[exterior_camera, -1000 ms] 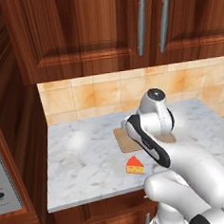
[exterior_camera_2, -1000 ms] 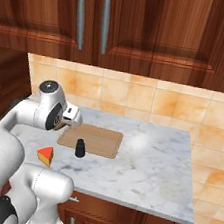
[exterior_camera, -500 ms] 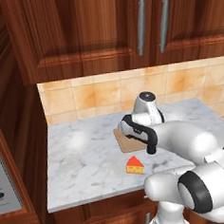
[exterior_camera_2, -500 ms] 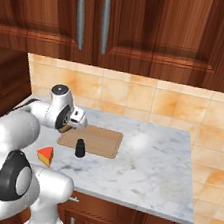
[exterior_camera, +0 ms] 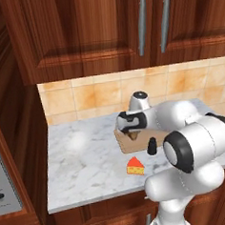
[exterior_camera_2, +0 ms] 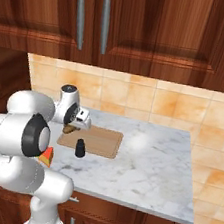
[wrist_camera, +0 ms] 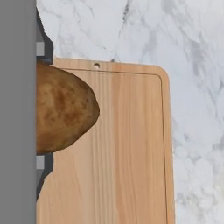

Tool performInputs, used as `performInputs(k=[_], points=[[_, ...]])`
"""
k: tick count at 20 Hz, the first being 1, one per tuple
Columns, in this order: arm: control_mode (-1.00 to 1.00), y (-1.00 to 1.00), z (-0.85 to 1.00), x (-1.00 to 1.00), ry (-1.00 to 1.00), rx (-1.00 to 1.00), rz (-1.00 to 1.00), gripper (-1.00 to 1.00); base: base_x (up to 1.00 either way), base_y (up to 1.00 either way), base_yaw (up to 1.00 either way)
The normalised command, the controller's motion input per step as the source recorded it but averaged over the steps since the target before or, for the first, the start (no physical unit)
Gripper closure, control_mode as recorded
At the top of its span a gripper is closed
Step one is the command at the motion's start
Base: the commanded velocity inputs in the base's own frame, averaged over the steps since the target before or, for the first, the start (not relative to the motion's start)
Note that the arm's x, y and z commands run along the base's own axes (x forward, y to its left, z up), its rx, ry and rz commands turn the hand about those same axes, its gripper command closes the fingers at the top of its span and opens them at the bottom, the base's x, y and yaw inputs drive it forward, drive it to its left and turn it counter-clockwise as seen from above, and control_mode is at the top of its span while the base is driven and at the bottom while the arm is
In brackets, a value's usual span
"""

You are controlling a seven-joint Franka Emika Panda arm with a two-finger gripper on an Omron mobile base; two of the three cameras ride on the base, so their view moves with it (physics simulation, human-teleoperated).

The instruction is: Retrieve the reheated potato from the microwave, then place the potato, cheese, and condiment on the cutting board.

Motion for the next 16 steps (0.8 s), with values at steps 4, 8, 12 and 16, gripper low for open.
performInputs(k=[4, 8, 12, 16], points=[[-1.0, 0.0, -0.42, 0.17, 0.0, 0.0, 0.0, 1.0, 0.0, 0.0, 0.0], [-1.0, 0.0, -0.43, 0.14, 0.0, -0.01, 0.0, 1.0, 0.0, 0.0, 0.0], [-1.0, 0.0, -0.33, 0.17, 0.0, 0.0, 0.0, 1.0, 0.0, 0.0, 0.0], [-1.0, 0.0, -0.28, 0.29, 0.0, 0.0, 0.0, 1.0, 0.0, 0.0, 0.0]])
